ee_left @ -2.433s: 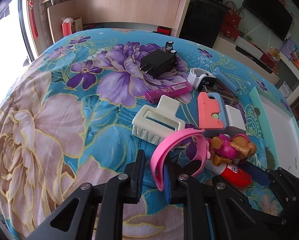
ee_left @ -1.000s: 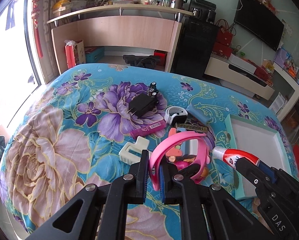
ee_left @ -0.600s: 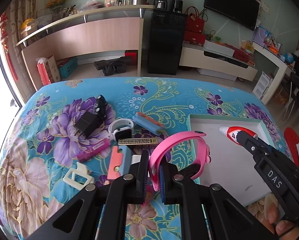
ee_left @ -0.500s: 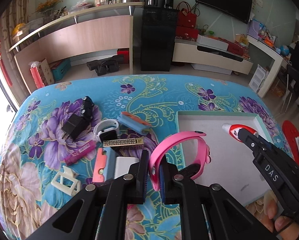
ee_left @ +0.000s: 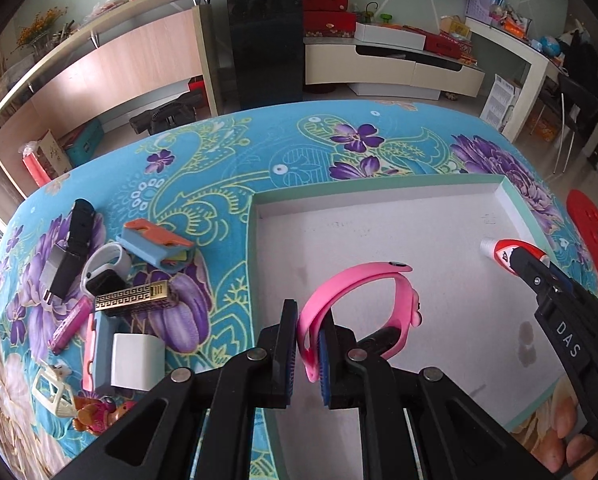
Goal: Organize rigid objects
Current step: 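Carry both items into the white tray and open both tools to release them, then move both open tools back over the pile of items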
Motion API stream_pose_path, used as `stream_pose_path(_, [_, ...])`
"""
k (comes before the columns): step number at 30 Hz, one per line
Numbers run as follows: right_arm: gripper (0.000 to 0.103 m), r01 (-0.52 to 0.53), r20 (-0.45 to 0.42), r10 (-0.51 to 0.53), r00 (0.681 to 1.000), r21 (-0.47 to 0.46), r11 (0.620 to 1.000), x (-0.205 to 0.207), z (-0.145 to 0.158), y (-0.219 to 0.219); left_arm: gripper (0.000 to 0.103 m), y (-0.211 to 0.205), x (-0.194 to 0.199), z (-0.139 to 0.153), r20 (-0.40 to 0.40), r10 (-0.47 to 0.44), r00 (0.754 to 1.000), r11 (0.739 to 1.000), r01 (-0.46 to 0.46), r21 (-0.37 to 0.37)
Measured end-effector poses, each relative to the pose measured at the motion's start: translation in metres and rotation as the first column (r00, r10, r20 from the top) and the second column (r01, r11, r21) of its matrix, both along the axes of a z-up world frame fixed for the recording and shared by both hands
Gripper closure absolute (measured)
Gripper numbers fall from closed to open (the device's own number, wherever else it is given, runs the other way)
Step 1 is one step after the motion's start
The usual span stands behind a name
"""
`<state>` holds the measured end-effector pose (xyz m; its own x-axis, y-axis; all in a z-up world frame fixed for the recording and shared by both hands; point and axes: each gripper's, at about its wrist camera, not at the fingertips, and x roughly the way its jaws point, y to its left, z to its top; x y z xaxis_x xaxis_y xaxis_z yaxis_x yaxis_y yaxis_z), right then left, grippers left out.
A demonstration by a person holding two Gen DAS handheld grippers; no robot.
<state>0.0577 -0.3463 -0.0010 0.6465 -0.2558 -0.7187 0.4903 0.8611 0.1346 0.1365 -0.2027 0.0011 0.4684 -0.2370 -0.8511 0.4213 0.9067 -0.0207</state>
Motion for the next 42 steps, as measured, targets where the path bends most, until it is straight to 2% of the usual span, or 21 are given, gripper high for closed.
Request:
stream_pose_path(4, [0.082, 0.011, -0.025, -0.011, 1.000, 0.006, 1.000, -0.003, -0.005, -0.008, 0.089, -0.010, 0.004, -0.011, -0.020, 0.005, 1.000, 1.000, -0.004, 0.025])
stream_pose_path(13, [0.081, 0.044, -0.048, -0.040, 0.998, 0.083, 0.996, -0.013, -0.004, -0.025, 0.089, -0.013, 0.009, -0.019, -0.028, 0.040, 0.999, 0.998, -0.038, 0.057])
stream_pose_path(16, [0.080, 0.044, -0.051, -0.040, 0.998, 0.087, 0.995, -0.015, -0.002, -0.027, 0.076, -0.012, 0.009, -0.017, -0.020, 0.048, 0.999, 0.997, -0.047, 0.055])
stream_pose_path(17, [0.078, 0.041, -0.054, -0.036, 0.998, 0.081, 0.996, -0.015, -0.001, -0.026, 0.068, -0.012, 0.008, -0.017, -0.019, 0.051, 0.999, 0.997, -0.050, 0.054])
stream_pose_path(18, [0.071, 0.038, -0.057, -0.034, 0.998, 0.075, 0.996, -0.015, 0.000, -0.025, 0.063, -0.011, 0.008, -0.015, -0.016, 0.054, 0.998, 0.997, -0.053, 0.051])
stream_pose_path(20, [0.062, 0.030, -0.054, -0.027, 0.998, 0.070, 0.997, -0.016, 0.002, -0.024, 0.042, -0.008, 0.008, -0.012, -0.010, 0.065, 0.998, 0.997, -0.065, 0.042])
stream_pose_path(23, [0.055, 0.019, -0.042, -0.016, 0.999, 0.067, 0.998, -0.016, 0.007, -0.022, 0.036, -0.002, 0.009, -0.005, 0.011, 0.088, 0.996, 0.996, -0.089, 0.025])
stream_pose_path(25, [0.044, 0.005, -0.037, -0.003, 0.999, 0.061, 0.998, -0.014, 0.010, -0.018, 0.029, 0.005, 0.011, -0.002, 0.023, 0.111, 0.994, 0.994, -0.111, 0.018])
stream_pose_path(27, [0.039, -0.022, -0.037, 0.024, 0.999, 0.052, 0.998, -0.011, 0.011, -0.012, 0.024, 0.013, 0.013, 0.001, 0.037, 0.132, 0.991, 0.991, -0.132, 0.015])
stream_pose_path(30, [0.032, -0.062, -0.050, 0.063, 0.997, 0.034, 0.998, -0.003, 0.010, 0.000, 0.014, 0.028, 0.014, 0.008, 0.073, 0.171, 0.983, 0.985, -0.172, 0.008])
stream_pose_path(32, [0.028, -0.091, -0.048, 0.093, 0.995, 0.033, 0.995, 0.001, 0.010, 0.008, 0.001, 0.039, 0.014, 0.013, 0.102, 0.200, 0.974, 0.979, -0.202, 0.007])
stream_pose_path(34, [0.022, -0.116, -0.045, 0.117, 0.992, 0.030, 0.993, 0.005, 0.011, 0.016, 0.000, 0.050, 0.013, 0.017, 0.136, 0.226, 0.965, 0.973, -0.230, 0.014])
stream_pose_path(38, [0.019, -0.161, -0.033, 0.162, 0.986, 0.033, 0.986, 0.012, 0.011, 0.032, 0.000, 0.078, 0.012, 0.023, 0.180, 0.293, 0.939, 0.953, -0.303, 0.028])
stream_pose_path(39, [0.011, -0.170, -0.032, 0.170, 0.985, 0.030, 0.985, 0.014, 0.010, 0.036, 0.000, 0.085, 0.011, 0.024, 0.189, 0.312, 0.931, 0.946, -0.322, 0.024])
stream_pose_path(42, [0.005, -0.198, -0.016, 0.198, 0.980, 0.005, 0.980, 0.017, 0.012, 0.048, 0.000, 0.107, 0.009, 0.024, 0.210, 0.366, 0.906, 0.926, -0.377, 0.011])
